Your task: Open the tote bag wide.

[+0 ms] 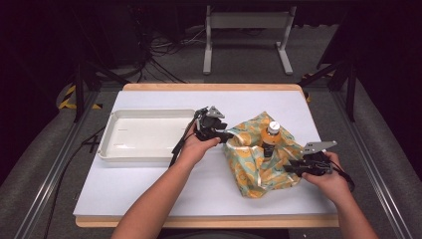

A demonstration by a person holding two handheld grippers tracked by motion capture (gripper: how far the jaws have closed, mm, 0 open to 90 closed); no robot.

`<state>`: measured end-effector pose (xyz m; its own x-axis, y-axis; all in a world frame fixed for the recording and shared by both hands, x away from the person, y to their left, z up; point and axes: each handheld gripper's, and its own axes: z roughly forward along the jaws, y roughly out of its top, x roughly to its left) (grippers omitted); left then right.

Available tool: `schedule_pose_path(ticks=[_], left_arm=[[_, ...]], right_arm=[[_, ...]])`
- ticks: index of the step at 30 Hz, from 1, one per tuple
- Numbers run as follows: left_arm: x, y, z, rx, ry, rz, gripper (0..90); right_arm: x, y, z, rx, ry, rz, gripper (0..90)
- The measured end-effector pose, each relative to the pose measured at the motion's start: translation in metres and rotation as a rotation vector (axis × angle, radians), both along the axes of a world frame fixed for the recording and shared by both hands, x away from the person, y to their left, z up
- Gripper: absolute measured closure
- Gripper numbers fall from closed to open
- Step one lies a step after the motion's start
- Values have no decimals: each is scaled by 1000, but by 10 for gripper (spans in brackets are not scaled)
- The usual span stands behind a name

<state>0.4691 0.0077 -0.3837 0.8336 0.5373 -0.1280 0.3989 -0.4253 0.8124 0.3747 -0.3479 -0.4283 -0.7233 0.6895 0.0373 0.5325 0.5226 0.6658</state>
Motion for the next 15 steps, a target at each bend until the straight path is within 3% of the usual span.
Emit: schedule_pose_path(ticks=[3, 6, 7, 9, 12, 15], left_arm=[[-6, 3, 8, -51, -3, -37, 461], [-10, 4, 11, -53, 8, -81, 401], [-15, 5, 12, -37, -4, -104, 401], [-21, 8, 16, -44, -27, -105, 391], [-27, 11, 21, -79, -62, -98, 393], [-41, 12, 34, -143, -116, -126, 441]], right_arm=[[0, 1, 0, 1, -1, 0, 736], [0, 2, 0, 1, -2, -2, 734], [0, 2, 0, 2, -2, -2, 733], [0, 2, 0, 5, -1, -1, 731], [0, 2, -1, 9, -1, 0, 730], [0, 3, 0, 7, -3, 2, 730]])
